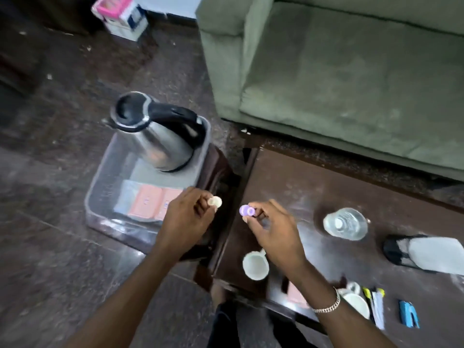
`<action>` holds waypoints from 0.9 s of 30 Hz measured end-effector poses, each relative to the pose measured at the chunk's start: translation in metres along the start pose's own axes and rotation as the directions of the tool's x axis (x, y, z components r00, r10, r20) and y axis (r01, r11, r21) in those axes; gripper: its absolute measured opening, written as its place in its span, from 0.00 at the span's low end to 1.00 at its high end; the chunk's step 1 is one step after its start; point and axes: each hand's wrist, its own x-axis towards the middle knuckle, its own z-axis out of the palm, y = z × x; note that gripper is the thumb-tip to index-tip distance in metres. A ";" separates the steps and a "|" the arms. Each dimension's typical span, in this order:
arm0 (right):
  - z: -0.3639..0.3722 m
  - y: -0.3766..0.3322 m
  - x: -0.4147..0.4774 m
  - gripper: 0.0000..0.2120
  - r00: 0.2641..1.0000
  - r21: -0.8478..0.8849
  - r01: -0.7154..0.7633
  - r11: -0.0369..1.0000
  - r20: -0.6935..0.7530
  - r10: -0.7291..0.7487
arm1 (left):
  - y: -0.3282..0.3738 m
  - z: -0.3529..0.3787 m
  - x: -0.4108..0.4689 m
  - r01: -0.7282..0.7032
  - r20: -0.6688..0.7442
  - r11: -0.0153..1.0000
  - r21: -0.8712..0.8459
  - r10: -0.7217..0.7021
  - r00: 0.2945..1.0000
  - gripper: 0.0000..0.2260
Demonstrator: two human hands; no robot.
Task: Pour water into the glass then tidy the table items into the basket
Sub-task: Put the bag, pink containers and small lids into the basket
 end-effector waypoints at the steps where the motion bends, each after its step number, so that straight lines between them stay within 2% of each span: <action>1: 0.013 -0.019 0.008 0.07 0.999 0.005 0.032 0.999 0.022 -0.032 | -0.009 -0.024 0.000 0.024 -0.039 1.000 0.017 -0.024 0.999 0.08; 5: 0.073 -0.083 0.043 0.07 0.982 0.025 0.151 0.988 0.115 -0.153 | -0.055 -0.102 -0.005 0.176 -0.156 0.984 0.022 -0.170 0.973 0.09; 7: 0.103 -0.104 0.059 0.08 0.964 -0.066 0.194 0.979 0.196 -0.178 | -0.076 -0.125 -0.008 0.222 -0.172 0.975 0.027 -0.214 0.962 0.09; 12: 0.155 -0.123 0.090 0.10 0.912 -0.349 0.335 0.875 0.351 -0.210 | -0.106 -0.128 -0.009 0.225 -0.135 0.968 0.114 -0.210 0.968 0.09; 16: 0.179 -0.122 0.099 0.09 0.888 -0.442 0.382 0.812 0.420 -0.190 | -0.126 -0.119 -0.005 0.182 -0.051 0.965 0.189 -0.175 0.983 0.09; 23: 0.191 -0.113 0.097 0.14 0.878 -0.446 0.408 0.797 0.432 -0.208 | -0.139 -0.112 -0.008 0.188 0.047 0.952 0.240 -0.205 0.978 0.14; 27: 0.164 -0.102 0.085 0.14 0.929 -0.297 0.292 0.909 0.312 -0.196 | -0.132 -0.125 -0.018 0.208 -0.008 0.962 0.176 -0.210 0.978 0.16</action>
